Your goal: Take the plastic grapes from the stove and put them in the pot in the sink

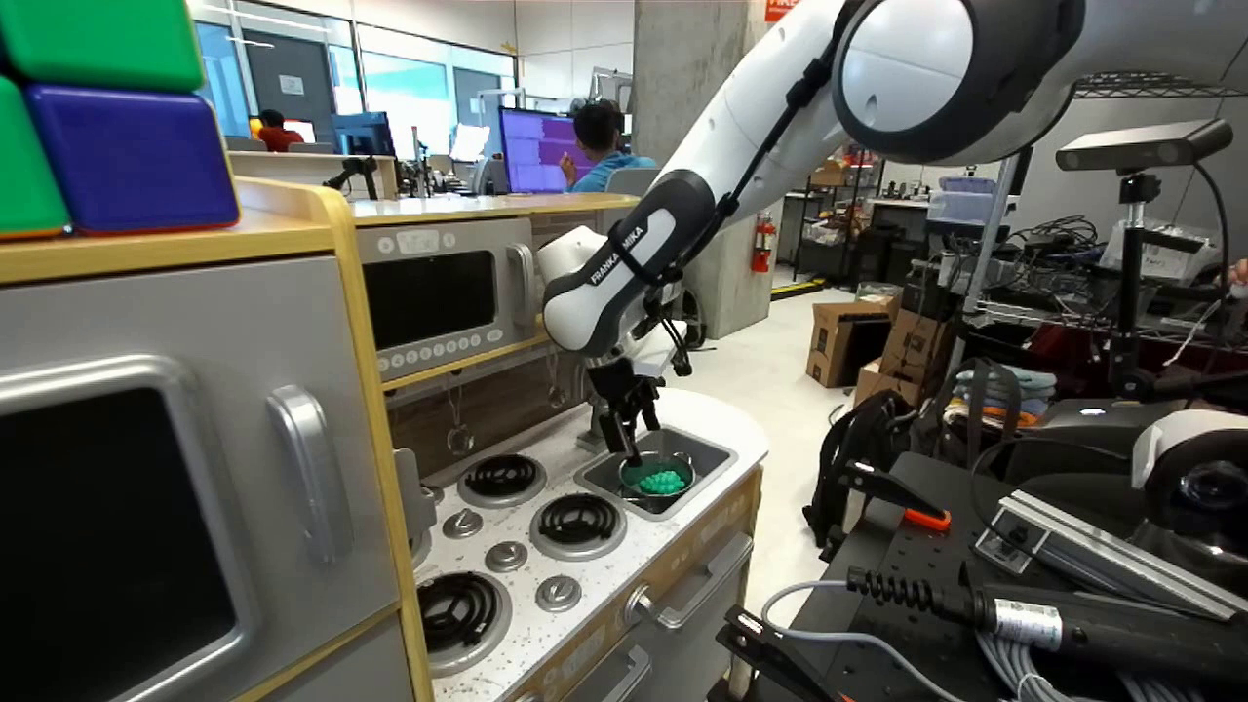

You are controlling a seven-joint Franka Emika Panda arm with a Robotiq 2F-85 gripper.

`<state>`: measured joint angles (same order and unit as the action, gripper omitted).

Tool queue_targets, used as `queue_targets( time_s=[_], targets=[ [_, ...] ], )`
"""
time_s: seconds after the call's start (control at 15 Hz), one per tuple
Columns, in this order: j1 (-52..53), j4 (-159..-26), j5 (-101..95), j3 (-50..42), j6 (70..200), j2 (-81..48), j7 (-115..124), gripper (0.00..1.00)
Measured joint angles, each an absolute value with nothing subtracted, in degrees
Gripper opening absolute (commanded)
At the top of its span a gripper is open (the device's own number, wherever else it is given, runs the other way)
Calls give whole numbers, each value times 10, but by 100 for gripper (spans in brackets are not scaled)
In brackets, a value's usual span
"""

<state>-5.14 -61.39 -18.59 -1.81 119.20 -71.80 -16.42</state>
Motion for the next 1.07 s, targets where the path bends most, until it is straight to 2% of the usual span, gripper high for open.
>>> queue_targets(
  time_s=[0.8,1.07],
  targets=[
    [-75,-948,-236,-3,1720,-574,-173,100],
    [-93,-1049,-236,8,1795,-523,-200,100]
  ],
)
